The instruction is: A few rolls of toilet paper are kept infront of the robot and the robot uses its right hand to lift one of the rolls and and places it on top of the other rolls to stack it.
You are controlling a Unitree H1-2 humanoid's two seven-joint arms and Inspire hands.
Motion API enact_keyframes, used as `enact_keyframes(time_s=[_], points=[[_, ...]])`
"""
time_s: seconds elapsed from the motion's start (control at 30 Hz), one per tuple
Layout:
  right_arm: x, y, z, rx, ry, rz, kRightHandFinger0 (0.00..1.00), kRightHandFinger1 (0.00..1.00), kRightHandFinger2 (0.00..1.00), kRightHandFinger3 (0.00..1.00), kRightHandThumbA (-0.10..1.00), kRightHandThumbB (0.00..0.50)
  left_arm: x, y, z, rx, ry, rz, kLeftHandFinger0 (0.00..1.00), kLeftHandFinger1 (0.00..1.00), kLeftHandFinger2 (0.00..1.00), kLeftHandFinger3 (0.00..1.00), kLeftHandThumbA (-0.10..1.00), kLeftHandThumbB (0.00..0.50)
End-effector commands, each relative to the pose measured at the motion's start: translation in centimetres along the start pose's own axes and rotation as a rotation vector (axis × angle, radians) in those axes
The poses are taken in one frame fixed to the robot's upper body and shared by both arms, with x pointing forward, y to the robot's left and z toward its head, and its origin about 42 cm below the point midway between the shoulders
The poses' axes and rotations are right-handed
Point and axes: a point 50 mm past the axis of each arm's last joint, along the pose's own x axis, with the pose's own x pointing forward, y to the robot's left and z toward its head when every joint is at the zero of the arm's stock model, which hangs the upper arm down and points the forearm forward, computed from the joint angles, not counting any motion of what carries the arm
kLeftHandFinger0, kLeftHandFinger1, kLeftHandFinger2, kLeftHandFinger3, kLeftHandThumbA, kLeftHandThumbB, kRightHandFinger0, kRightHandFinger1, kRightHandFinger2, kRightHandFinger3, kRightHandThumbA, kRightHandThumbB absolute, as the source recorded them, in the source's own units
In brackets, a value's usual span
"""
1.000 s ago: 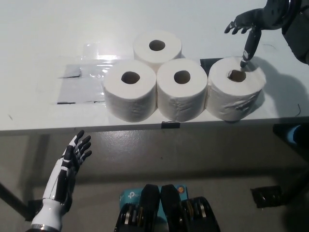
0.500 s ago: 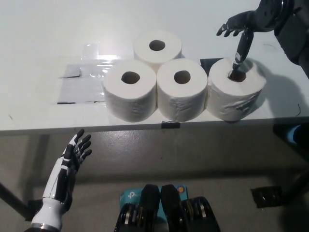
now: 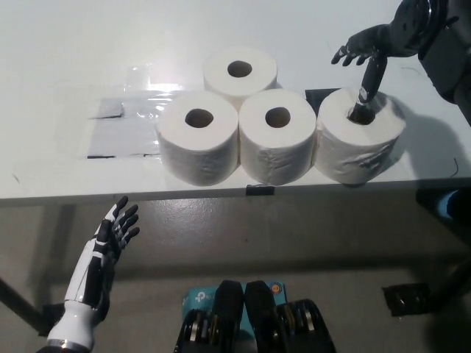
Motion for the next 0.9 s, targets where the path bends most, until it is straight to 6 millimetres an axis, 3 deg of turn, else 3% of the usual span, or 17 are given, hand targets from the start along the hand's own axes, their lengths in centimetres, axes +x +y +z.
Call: enact_keyframes(time_s=[0.0,0.37,0.53,0.7,0.87], points=[[-1.6,-2.3,0.9,0.024,-0.008,-0.039,1.00,1.00,1.00,1.00,0.80,0.470,0.4,0.4,1.6,0.011,-0.073,-0.019,1.00,1.00,1.00,1.00,1.00,0.363],[-1.1,-1.6,1.2,0.033,-0.021,-0.036,1.00,1.00,1.00,1.00,0.82,0.477,0.4,0.5,1.7,0.019,-0.084,-0.021,1.00,1.00,1.00,1.00,1.00,0.345],[-0.4,-0.8,1.2,0.010,-0.019,-0.046,1.00,1.00,1.00,1.00,0.84,0.500,0.4,0.5,1.9,0.024,-0.082,-0.020,1.00,1.00,1.00,1.00,1.00,0.383],[0.2,-0.1,1.2,-0.029,0.004,-0.042,1.00,1.00,1.00,1.00,0.84,0.500,0.5,0.5,2.0,0.012,-0.090,-0.020,1.00,1.00,1.00,1.00,1.00,0.378],[0.7,0.5,1.1,-0.026,0.026,-0.038,1.00,1.00,1.00,1.00,0.73,0.498,0.6,0.5,2.2,0.015,-0.091,-0.018,1.00,1.00,1.00,1.00,1.00,0.374]])
